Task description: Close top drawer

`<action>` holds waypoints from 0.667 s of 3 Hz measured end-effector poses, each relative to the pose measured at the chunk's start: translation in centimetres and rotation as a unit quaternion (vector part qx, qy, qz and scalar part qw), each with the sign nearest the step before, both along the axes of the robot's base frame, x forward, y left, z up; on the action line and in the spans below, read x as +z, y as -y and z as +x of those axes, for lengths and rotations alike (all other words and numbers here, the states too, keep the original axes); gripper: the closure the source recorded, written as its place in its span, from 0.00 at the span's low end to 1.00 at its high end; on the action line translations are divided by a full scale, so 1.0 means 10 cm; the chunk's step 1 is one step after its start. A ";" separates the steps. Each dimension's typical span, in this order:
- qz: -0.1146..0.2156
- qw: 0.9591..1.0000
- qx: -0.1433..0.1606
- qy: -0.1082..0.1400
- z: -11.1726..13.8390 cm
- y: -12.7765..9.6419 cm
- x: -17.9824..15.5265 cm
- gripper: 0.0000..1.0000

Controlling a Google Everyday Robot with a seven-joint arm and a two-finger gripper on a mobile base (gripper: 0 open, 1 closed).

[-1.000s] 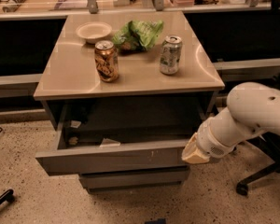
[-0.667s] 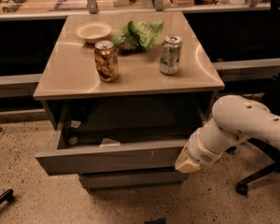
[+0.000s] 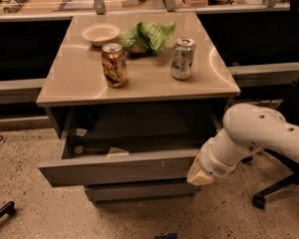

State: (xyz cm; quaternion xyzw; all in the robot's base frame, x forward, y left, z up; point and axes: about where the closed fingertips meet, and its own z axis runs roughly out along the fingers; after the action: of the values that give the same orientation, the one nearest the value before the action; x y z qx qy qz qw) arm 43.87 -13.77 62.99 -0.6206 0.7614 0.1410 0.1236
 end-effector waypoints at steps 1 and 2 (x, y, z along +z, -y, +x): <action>-0.020 0.997 0.057 0.056 0.06 -0.04 -0.05 1.00; -0.011 0.985 0.114 0.126 0.25 -0.14 -0.08 1.00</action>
Offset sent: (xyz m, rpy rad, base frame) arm 0.0474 0.0253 -0.0092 0.0013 -0.4379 0.3817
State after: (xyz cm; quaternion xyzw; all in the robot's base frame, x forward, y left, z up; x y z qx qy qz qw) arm 46.34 -12.42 62.16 -0.7172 0.6657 0.0668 0.1949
